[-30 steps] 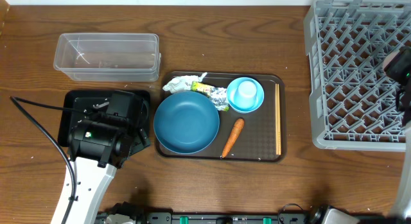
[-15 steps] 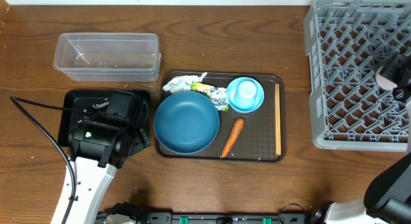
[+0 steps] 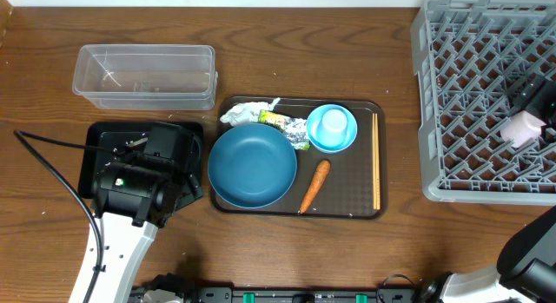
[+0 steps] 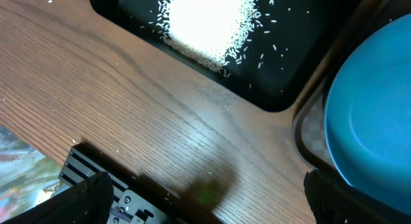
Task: Sort waste into correct bins and load items into the dishwasher rack
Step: 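Carry the white cup with the right gripper into the dish rack, then move the right gripper back to the light-blue cup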
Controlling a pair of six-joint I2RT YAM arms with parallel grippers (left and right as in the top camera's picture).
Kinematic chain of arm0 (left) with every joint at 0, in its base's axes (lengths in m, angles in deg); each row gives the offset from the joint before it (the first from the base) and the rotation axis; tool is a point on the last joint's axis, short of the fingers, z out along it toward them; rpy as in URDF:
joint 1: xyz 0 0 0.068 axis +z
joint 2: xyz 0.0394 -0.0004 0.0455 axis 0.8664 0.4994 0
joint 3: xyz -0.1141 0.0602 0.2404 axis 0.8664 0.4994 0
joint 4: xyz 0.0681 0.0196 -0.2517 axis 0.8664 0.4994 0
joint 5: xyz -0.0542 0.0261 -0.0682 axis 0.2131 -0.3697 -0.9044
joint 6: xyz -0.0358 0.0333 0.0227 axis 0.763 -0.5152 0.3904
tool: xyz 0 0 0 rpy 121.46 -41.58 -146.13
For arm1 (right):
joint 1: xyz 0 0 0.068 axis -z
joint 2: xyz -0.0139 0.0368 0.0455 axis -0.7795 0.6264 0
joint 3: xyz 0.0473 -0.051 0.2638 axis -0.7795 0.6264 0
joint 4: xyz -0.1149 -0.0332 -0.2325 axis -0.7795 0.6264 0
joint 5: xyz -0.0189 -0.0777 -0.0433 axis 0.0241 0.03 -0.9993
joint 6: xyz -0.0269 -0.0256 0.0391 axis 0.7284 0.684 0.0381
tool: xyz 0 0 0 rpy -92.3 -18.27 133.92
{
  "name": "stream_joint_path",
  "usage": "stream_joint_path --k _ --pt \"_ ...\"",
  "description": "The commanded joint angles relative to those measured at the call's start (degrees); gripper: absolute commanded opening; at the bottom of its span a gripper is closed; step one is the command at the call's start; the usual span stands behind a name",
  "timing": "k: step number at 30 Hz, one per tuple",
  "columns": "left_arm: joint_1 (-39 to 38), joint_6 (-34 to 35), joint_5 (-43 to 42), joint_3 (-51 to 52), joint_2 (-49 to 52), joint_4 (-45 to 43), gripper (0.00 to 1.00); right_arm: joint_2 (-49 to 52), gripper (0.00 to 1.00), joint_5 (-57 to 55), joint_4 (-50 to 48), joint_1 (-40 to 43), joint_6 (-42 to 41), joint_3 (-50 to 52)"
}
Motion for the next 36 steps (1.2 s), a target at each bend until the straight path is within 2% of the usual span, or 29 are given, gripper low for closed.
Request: stream_joint_path --k 1,6,10,15,20,23,28,36 --pt "0.3 0.7 0.5 -0.6 -0.1 0.2 0.98 -2.6 0.99 10.4 0.1 -1.6 -0.3 -2.2" --pt "0.3 0.7 0.5 -0.6 -0.1 0.2 0.98 -8.3 0.99 23.1 -0.5 -7.0 -2.4 -3.1" --pt "0.3 0.7 0.5 -0.6 -0.1 0.2 0.98 -11.2 0.99 24.3 -0.8 -15.5 -2.8 -3.1" --pt "0.3 0.7 0.5 -0.6 -0.1 0.2 0.98 -10.0 0.99 13.2 1.6 -29.1 -1.7 -3.1" --pt "0.3 0.7 0.5 -0.6 -0.1 0.2 0.98 -4.6 0.99 -0.2 3.7 -43.4 -0.6 -3.1" --pt "0.3 0.7 0.5 -0.6 -0.1 0.2 0.98 -0.7 0.99 -7.5 4.1 -49.0 -1.6 -3.1" --pt "0.3 0.7 0.5 -0.6 -0.1 0.2 0.98 3.9 0.99 -9.8 4.1 -53.0 -5.0 -3.1" --pt "0.3 0.7 0.5 -0.6 -0.1 0.2 0.98 5.7 0.99 -2.9 7.2 -55.1 -9.9 -3.1"
